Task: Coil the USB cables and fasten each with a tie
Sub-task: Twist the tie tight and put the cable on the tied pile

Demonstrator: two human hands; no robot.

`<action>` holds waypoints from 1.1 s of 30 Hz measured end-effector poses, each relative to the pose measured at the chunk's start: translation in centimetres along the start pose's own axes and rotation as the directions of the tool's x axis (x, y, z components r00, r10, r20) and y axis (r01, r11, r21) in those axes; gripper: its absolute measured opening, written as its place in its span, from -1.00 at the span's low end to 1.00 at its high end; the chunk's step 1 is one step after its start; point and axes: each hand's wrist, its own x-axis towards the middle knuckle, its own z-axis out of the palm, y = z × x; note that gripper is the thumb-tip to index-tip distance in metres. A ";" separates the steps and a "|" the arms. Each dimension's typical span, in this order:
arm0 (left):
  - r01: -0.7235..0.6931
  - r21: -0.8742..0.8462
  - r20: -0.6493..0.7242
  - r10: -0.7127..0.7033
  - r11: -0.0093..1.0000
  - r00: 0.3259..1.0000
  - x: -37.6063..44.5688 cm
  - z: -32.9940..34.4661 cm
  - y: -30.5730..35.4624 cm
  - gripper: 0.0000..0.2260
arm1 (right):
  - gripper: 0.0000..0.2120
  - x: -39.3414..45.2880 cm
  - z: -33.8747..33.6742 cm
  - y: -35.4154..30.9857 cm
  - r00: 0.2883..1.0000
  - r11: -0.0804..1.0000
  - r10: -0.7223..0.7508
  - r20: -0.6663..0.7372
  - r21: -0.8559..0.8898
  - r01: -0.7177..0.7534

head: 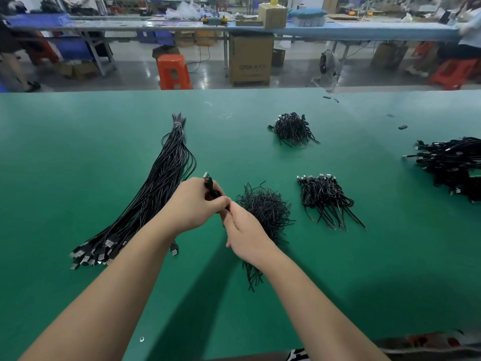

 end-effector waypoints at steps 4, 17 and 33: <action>0.063 -0.142 -0.012 -0.065 0.988 0.998 0.4 0.3 0.0 -0.80 | -0.65 0.0 0.0 -0.1 0.992 0.974 -0.096 -0.081 -0.216 0.076; 0.138 -0.379 0.065 -0.123 0.915 0.990 2.5 4.6 -5.1 -0.94 | -0.67 1.0 -2.5 2.7 0.965 0.998 0.035 -0.262 -0.035 -0.045; 0.171 0.212 -0.064 -0.161 0.962 0.985 1.9 13.0 -8.9 -0.93 | -0.65 0.7 -3.4 5.3 0.958 0.986 0.166 -0.235 0.071 -0.153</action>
